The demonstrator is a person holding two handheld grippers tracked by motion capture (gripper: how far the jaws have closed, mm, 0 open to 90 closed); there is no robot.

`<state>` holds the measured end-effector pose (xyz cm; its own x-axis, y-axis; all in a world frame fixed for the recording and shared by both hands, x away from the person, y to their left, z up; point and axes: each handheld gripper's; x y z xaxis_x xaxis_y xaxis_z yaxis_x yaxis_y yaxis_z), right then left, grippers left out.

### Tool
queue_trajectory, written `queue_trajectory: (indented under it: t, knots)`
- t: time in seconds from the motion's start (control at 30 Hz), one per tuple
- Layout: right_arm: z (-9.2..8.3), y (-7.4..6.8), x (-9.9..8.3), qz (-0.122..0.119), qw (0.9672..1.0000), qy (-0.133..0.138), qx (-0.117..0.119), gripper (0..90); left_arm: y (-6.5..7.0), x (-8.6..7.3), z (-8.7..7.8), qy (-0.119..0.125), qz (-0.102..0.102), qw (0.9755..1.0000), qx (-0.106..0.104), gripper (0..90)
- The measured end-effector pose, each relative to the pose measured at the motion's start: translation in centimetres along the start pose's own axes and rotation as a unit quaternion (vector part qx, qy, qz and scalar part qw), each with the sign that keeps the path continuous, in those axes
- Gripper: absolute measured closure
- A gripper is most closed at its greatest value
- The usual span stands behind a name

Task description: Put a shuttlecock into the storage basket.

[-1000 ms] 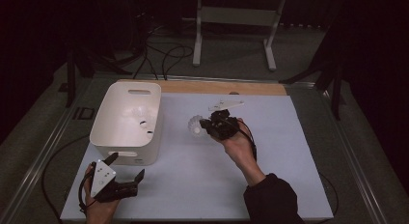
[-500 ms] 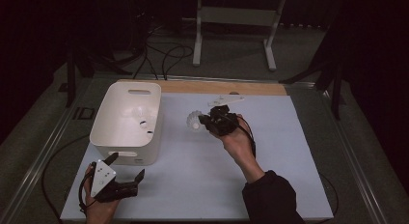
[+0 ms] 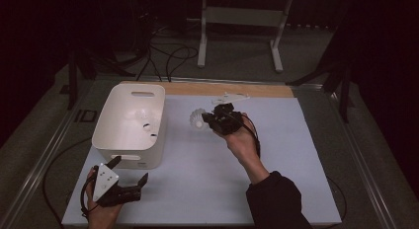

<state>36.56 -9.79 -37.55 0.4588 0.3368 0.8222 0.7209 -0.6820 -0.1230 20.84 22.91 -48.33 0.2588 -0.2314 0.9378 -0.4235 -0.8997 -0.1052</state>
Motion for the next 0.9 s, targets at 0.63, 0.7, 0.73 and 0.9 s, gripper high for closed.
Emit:
queue_trajectory:
  t: [0.63,0.7,0.73,0.9]
  knots:
    - [0.1,0.3,0.9,0.005,0.9999,0.016,-0.003,88.9,0.0,0.0,0.0,0.001,0.0,1.0,0.0,0.2]
    - [0.2,0.2,1.0,0.007,0.9998,0.017,-0.004,88.9,0.0,0.0,0.0,0.0,0.0,1.0,0.0,0.2]
    - [0.2,0.2,1.0,0.007,0.9998,0.017,-0.004,88.9,0.0,0.0,0.0,0.0,0.0,1.0,0.0,0.2]
    - [0.2,0.3,1.3,0.008,0.9997,0.022,-0.003,88.9,0.0,0.0,0.0,0.001,-0.001,1.0,0.001,0.2]
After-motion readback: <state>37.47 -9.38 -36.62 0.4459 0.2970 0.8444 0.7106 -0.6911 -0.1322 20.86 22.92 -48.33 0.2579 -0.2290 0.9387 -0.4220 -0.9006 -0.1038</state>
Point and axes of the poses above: each handheld gripper's, and its own axes: z roughly forward along the jaws, x roughly out of its top, y roughly to its right, and after that the axes turned 4 degrees about x, right-handed
